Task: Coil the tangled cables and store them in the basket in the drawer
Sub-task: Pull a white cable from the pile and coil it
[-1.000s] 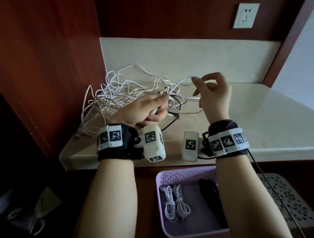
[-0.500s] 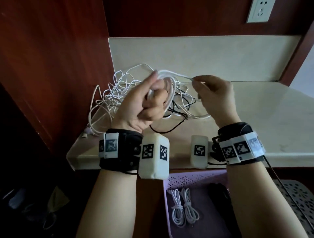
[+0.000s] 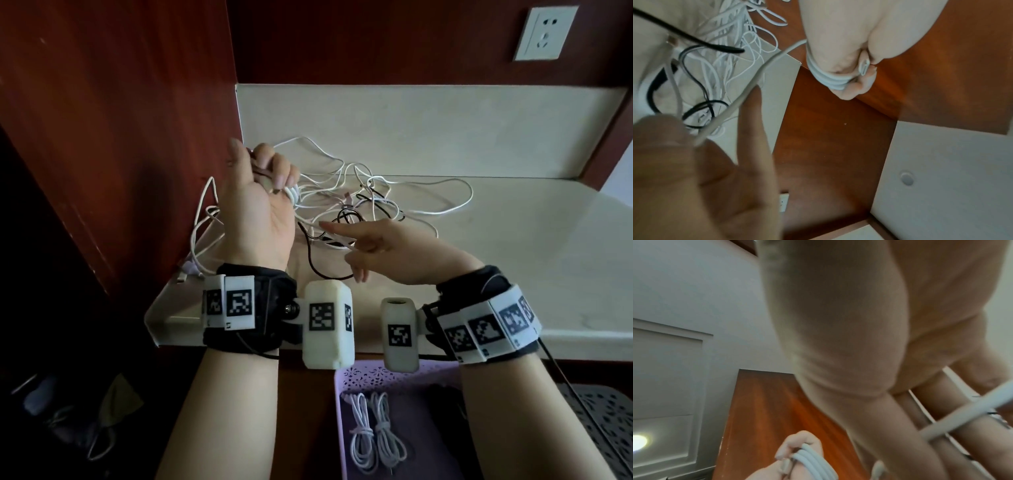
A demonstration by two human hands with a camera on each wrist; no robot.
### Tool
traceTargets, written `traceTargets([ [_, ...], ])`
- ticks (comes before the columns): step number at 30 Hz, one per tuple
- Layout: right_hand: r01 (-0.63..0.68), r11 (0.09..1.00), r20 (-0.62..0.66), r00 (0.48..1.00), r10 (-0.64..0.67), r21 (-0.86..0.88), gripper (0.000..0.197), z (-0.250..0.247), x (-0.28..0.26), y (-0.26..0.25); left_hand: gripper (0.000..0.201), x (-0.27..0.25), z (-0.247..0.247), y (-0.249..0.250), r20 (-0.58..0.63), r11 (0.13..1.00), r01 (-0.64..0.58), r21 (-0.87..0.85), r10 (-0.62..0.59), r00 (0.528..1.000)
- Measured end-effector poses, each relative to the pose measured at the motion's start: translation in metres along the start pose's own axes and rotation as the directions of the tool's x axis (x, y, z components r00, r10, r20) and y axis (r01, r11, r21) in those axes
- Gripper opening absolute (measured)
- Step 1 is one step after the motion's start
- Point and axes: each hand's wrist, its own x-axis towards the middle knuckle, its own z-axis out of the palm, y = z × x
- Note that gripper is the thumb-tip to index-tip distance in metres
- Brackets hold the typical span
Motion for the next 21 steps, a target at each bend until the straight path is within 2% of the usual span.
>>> traceTargets([
  [1,-0.013,1.000,-0.001,1.000,0.013,-0.010,0.050,-0.001,-0.001,-0.002,0.041,0.000,0.000,-0.003,-0.014,0.998,-0.026,0.057,0.027,1.000],
  [4,-0.049,0.991,-0.036,0.998,0.045,-0.122,0.019,-0.007,-0.004,-0.007,0.034,0.002,-0.004,-0.015,-0.028,0.949,-0.149,0.279,0.163,0.986],
  [7,-0.027,0.982,-0.027,0.999,0.022,-0.186,0.017,-0.012,-0.009,-0.013,0.023,0.005,-0.014,-0.022,0.047,0.835,-0.236,0.498,0.246,0.968],
  [9,0.036,0.992,-0.107,0.993,-0.049,-0.120,0.016,-0.016,-0.011,-0.017,0.018,0.005,-0.016,-0.023,0.134,0.733,-0.262,0.627,0.231,0.964],
  [11,0.102,0.993,-0.294,0.949,-0.114,-0.058,0.010,-0.018,-0.012,-0.024,0.018,0.002,-0.014,-0.022,0.215,0.617,-0.250,0.747,0.132,0.968],
  [13,0.165,0.976,-0.516,0.830,-0.214,-0.140,0.010,-0.020,-0.012,-0.029,0.016,-0.001,-0.012,-0.024,0.277,0.456,-0.233,0.859,-0.031,0.960],
  [15,0.124,0.965,-0.649,0.720,-0.247,-0.230,0.023,-0.023,-0.013,-0.030,0.020,-0.006,-0.010,-0.025,0.281,0.314,-0.209,0.926,-0.205,0.938],
  [16,0.082,0.963,-0.683,0.689,-0.241,-0.257,0.029,-0.025,-0.013,-0.030,0.022,-0.008,-0.009,-0.026,0.263,0.298,-0.174,0.939,-0.288,0.921],
  [18,0.000,0.952,-0.720,0.655,-0.230,-0.305,0.043,-0.029,-0.015,-0.026,0.028,-0.013,-0.004,-0.023,0.196,0.363,-0.027,0.932,-0.439,0.877],
  [19,-0.028,0.947,-0.730,0.644,-0.228,-0.321,0.049,-0.031,-0.015,-0.023,0.031,-0.015,-0.002,-0.021,0.172,0.394,0.052,0.918,-0.512,0.841],
  [21,-0.040,0.943,-0.742,0.629,-0.232,-0.329,0.058,-0.033,-0.016,-0.021,0.041,-0.017,0.000,-0.016,0.154,0.393,0.128,0.910,-0.609,0.778],
])
